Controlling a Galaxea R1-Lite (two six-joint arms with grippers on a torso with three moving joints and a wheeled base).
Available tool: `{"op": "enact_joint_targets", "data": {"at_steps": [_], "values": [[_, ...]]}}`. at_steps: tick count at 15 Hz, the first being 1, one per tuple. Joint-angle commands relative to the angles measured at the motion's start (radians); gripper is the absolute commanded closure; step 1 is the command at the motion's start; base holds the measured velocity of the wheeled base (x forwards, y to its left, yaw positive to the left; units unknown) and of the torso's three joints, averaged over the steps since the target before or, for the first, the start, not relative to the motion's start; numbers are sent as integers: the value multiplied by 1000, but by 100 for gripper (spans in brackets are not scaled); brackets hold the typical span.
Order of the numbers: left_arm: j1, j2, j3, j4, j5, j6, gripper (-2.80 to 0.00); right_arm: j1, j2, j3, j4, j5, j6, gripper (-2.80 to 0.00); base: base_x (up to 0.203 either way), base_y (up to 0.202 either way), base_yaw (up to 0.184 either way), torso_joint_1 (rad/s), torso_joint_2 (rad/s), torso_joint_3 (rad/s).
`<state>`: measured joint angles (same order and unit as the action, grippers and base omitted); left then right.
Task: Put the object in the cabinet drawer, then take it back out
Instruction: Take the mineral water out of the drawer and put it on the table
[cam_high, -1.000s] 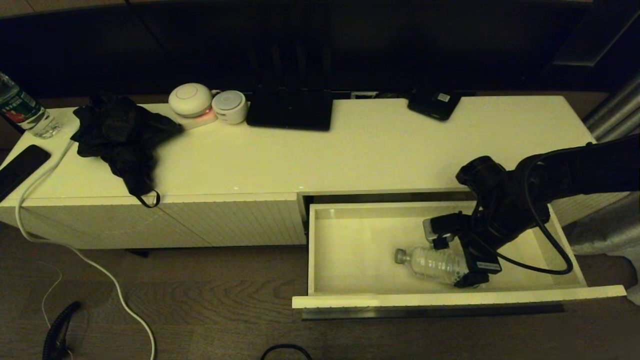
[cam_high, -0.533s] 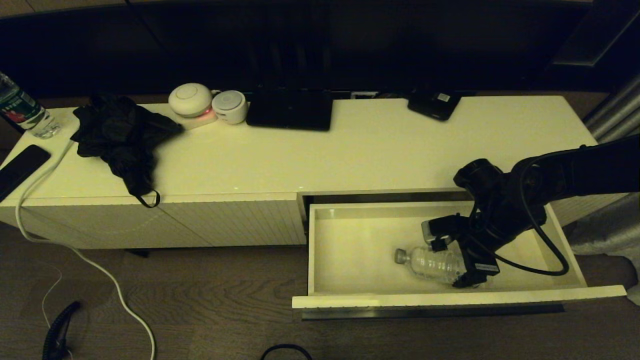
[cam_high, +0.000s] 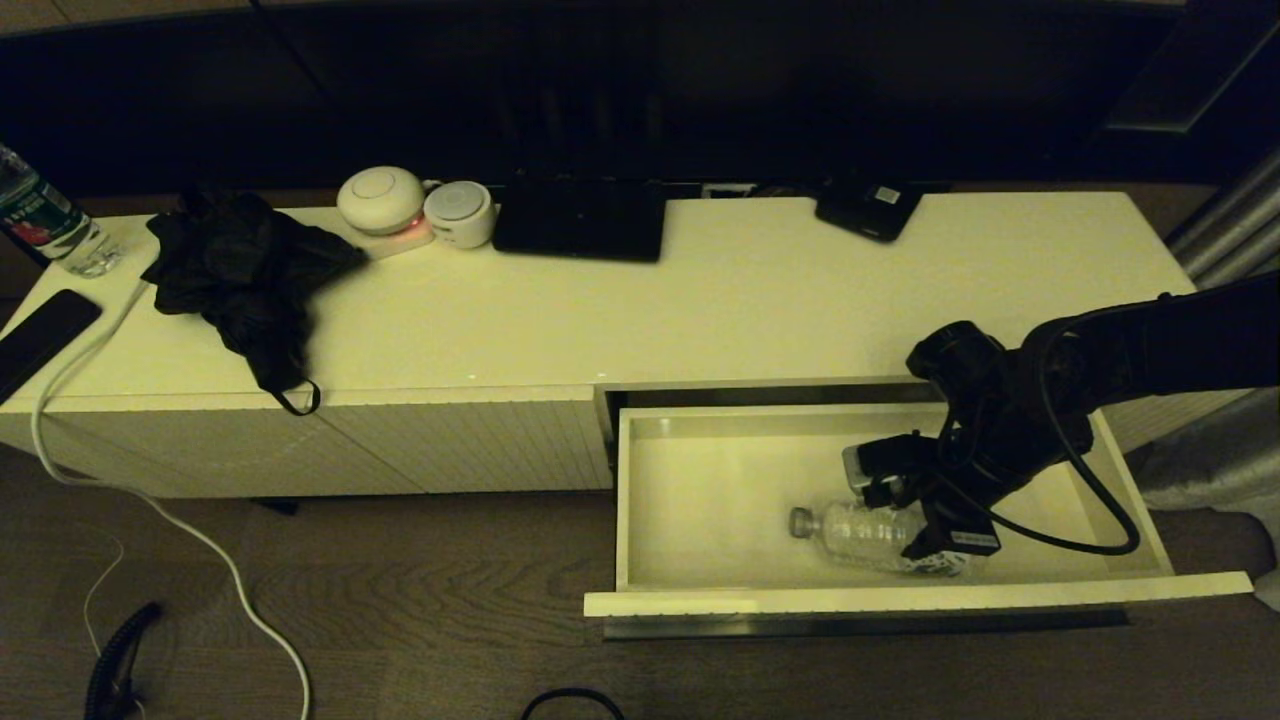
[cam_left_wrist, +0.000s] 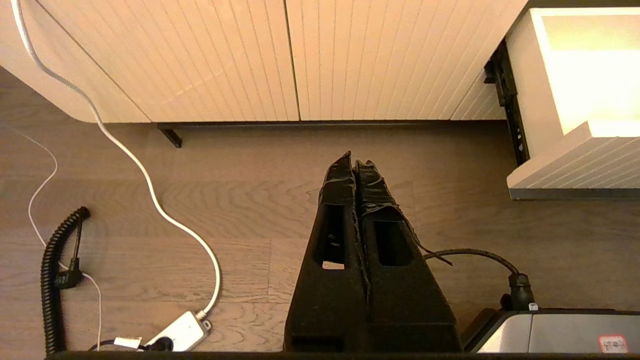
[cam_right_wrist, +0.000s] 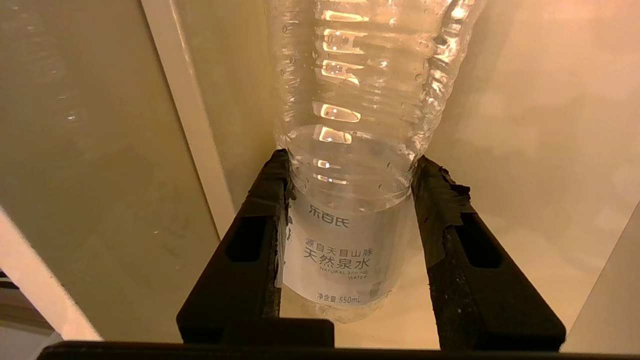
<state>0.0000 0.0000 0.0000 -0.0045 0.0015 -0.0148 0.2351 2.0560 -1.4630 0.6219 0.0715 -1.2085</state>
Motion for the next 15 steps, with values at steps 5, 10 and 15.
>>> {"op": "enact_joint_targets", "data": {"at_steps": [5,10,15], "values": [[0,-2,0,-1,0,-1,0,7,-60,28,2,1,-6,0,0,0,0,0,0,0],[0,-2,1,-1,0,-1,0,10,-223,141,-72,33,-5,0,0,0,0,0,0,0],[0,-2,1,0,0,-1,0,9,-386,220,-98,47,68,0,0,0,0,0,0,0]]}}
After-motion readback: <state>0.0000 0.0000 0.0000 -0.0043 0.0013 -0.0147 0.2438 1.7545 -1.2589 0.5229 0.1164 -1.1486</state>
